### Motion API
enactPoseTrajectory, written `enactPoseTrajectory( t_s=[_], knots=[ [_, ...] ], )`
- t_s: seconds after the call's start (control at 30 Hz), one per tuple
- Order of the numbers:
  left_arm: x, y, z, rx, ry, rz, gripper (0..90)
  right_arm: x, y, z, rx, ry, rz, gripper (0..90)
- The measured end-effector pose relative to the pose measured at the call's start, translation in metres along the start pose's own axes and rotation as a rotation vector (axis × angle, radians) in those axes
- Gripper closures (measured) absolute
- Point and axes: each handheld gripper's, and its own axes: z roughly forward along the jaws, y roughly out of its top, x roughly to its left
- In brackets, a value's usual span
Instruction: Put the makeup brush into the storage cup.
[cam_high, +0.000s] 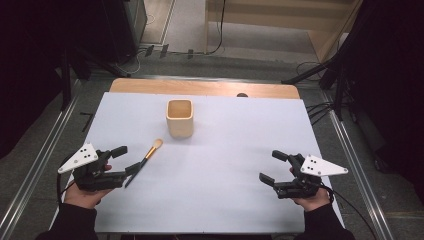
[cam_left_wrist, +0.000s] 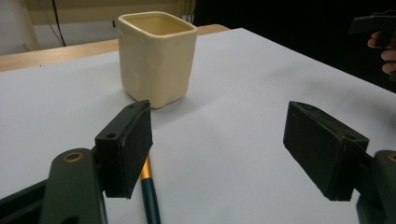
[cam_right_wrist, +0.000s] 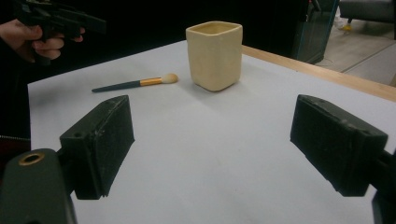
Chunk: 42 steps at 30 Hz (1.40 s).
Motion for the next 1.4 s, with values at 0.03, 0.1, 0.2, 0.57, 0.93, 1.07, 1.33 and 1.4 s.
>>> enactPoseTrajectory(
  t_s=[0.03, 0.1, 0.2, 0.57, 0.93, 1.07, 1.33, 1.4],
  knots=[
    [0.002, 0.000, 0.003, 0.036, 0.006, -0.001, 26.1, 0.001, 0.000, 0.000, 0.002, -0.002, -0.004, 14.4],
    [0.002, 0.001, 0.005, 0.055, 0.015, -0.004, 26.0, 0.002, 0.000, 0.001, 0.001, 0.001, -0.008, 14.5],
    [0.001, 0.006, 0.007, 0.076, 0.023, 0.000, 26.6, 0.002, 0.001, 0.001, 0.002, 0.004, -0.007, 14.4],
    [-0.003, 0.032, 0.016, 0.143, 0.065, 0.049, 28.7, 0.003, 0.002, 0.002, 0.004, 0.017, -0.013, 14.5],
    [0.002, 0.055, 0.034, 0.341, 0.041, -0.023, 26.1, 0.004, 0.001, 0.002, 0.002, 0.034, -0.012, 14.5],
    [0.004, 0.065, 0.044, 0.469, 0.106, -0.029, 25.4, 0.004, 0.001, 0.003, 0.011, 0.033, -0.013, 14.6],
    [0.008, 0.073, 0.059, 0.602, 0.136, -0.053, 25.2, 0.004, 0.000, 0.004, 0.019, 0.036, -0.012, 14.5],
    [0.008, 0.074, 0.068, 0.685, 0.151, -0.041, 25.2, 0.004, 0.000, 0.003, 0.023, 0.036, -0.008, 14.6]
  ],
)
